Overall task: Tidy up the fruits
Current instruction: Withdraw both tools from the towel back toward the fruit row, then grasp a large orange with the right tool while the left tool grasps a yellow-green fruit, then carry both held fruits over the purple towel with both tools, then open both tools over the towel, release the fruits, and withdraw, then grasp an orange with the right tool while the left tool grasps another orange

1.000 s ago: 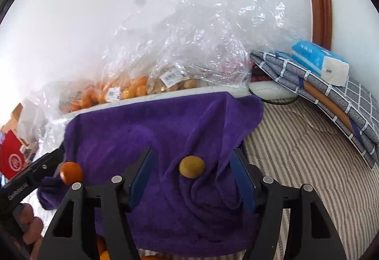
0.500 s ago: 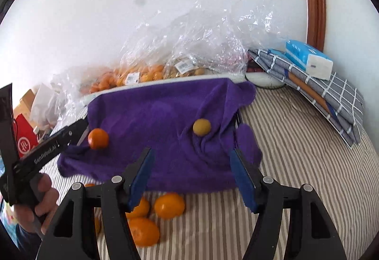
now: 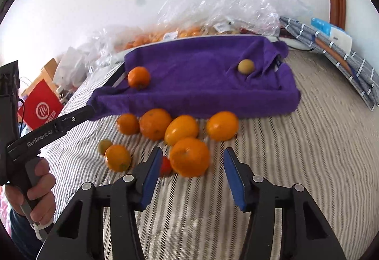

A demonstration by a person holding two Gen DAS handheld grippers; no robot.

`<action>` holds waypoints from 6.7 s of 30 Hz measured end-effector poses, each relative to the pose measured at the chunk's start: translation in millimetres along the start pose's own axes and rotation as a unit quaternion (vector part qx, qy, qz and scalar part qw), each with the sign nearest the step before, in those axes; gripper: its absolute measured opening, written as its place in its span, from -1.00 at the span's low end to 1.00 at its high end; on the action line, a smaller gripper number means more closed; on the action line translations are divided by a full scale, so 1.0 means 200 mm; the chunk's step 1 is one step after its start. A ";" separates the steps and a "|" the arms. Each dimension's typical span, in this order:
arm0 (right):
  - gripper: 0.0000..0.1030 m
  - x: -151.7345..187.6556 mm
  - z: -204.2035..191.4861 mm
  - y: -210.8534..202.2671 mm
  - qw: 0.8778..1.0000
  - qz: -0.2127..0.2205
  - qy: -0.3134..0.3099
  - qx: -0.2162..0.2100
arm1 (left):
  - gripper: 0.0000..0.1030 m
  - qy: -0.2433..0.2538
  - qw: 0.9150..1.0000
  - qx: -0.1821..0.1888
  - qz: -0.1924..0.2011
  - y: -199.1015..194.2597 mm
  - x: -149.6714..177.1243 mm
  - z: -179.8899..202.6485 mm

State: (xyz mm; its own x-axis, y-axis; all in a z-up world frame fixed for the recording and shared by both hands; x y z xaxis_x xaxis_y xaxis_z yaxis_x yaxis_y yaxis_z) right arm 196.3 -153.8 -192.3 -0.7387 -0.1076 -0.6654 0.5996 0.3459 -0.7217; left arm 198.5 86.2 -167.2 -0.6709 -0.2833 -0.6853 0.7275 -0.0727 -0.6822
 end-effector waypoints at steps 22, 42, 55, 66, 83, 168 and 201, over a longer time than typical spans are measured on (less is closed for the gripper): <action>-0.21 0.06 0.10 -0.01 1.000 -0.017 0.009 0.014 | 0.30 0.063 0.995 0.040 -0.065 0.05 0.19 0.13; -0.21 0.07 0.10 0.04 0.999 -0.007 0.019 0.040 | -0.53 0.053 0.997 0.021 -0.054 0.05 0.17 0.12; -0.21 0.05 0.13 -0.10 0.999 0.019 0.016 0.045 | -0.53 0.021 0.999 0.017 -0.022 -0.04 0.05 0.04; -0.21 -0.05 0.17 -0.18 0.998 0.043 0.008 0.051 | -0.53 0.010 1.000 0.015 0.002 -0.07 -0.07 0.03; -0.21 -0.24 0.25 -0.12 0.996 0.067 0.008 0.056 | -0.53 0.010 1.000 0.019 0.022 0.02 -0.27 0.10; -0.12 -0.16 0.24 -0.01 0.997 0.039 0.011 0.062 | 0.11 0.010 1.000 0.016 0.008 0.06 -0.13 0.06; -0.29 -0.07 0.23 0.12 0.998 0.018 0.010 0.066 | 0.13 0.002 0.998 0.054 -0.023 0.08 0.06 0.00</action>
State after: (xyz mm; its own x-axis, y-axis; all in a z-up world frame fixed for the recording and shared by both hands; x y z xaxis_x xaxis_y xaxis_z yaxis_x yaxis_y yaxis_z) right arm 234.5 -186.8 -208.8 -0.7209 -0.0789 -0.6885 0.6604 0.2232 -0.7170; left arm 202.2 82.2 -185.4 -0.7049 -0.2728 -0.6548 0.7065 -0.1875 -0.6824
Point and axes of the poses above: each gripper's, at about its wrist camera, not at the fingertips, and y roughly the way its jaws point, z to its right, x to its underside, the point moved 3 cm from there along y, roughly the way its jaws point, and after that the axes turned 4 degrees about -y, right-handed, at the moved point
